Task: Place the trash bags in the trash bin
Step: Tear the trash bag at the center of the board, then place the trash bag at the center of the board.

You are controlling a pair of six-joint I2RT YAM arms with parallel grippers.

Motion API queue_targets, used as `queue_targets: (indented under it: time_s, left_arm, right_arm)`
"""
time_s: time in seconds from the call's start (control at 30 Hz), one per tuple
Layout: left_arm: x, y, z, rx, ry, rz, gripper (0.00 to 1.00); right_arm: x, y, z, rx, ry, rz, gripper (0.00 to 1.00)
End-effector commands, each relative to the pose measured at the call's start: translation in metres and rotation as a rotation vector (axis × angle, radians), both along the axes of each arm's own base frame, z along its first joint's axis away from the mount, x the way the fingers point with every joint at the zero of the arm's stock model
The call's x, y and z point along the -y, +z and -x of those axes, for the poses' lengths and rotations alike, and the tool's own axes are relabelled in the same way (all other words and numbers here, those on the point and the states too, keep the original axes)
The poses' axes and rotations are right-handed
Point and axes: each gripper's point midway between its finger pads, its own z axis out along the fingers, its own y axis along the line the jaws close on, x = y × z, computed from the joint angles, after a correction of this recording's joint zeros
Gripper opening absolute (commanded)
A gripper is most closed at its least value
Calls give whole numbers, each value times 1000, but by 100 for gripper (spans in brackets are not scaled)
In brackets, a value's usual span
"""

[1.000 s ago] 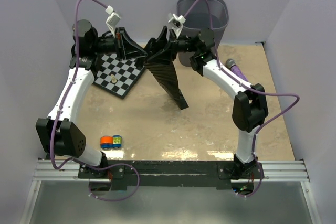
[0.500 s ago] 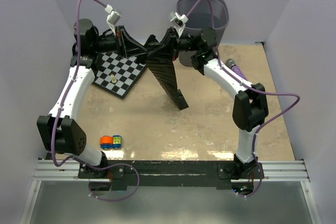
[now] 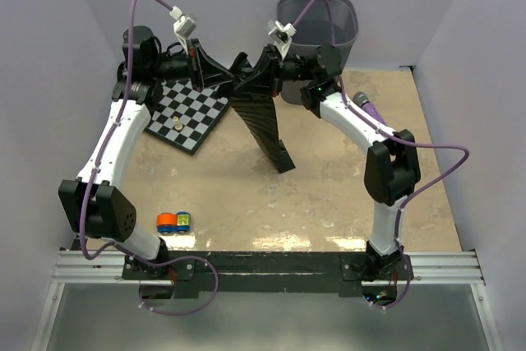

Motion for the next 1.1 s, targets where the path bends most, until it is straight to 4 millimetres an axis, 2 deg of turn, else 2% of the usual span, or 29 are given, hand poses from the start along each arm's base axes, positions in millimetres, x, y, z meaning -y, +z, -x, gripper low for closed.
queue_targets:
  time_s: [0.0,0.23,0.4,0.47,0.53,0.57,0.6,0.63,0.7,0.73,0.8,0.83,0.87,0.93,1.0,1.07]
  left_arm:
    - [-25,-10,-51,62,254,-45,0]
    - [-23,-27,-61,73,327,-20,0]
    - [-34,-49,-88,41,498,-7,0]
    - [-51,-69,-104,17,601,-59,0]
    - [-75,-88,-112,51,694,-190,0]
    - [-89,-96,-113,74,746,-263,0]
    - [-112,-112,-111,42,834,-355,0]
    - [-136,-130,-106,-12,903,-445,0]
    - [-191,-168,-86,-162,1056,-638,0]
    - [-223,-185,-72,-238,1150,-747,0]
    - [-278,-226,-31,-405,1235,-881,0]
    - [-303,-238,-12,-480,1295,-914,0]
    - [-320,-253,6,-571,1345,-913,0]
    - [-347,-276,36,-683,1404,-922,0]
    - [-349,-297,51,-720,1408,-937,0]
    - [-345,-317,55,-726,1396,-931,0]
  right_arm:
    - [15,19,44,128,137,23,0]
    - [17,37,50,49,129,-38,0]
    - [23,38,60,66,136,-49,0]
    - [25,41,62,96,139,-21,0]
    - [21,45,46,87,96,17,0]
    - [20,44,37,108,59,20,0]
    - [23,47,33,132,27,5,0]
    - [27,46,26,128,-23,-2,0]
    - [34,47,-6,97,-209,3,0]
    - [38,47,-21,113,-313,8,0]
    - [47,58,-37,200,-464,6,0]
    - [54,67,-48,237,-558,-1,0]
    - [57,75,-48,251,-588,-10,0]
    - [62,86,-50,279,-629,-20,0]
    - [64,99,-48,303,-641,-38,0]
    - [65,113,-46,326,-640,-56,0]
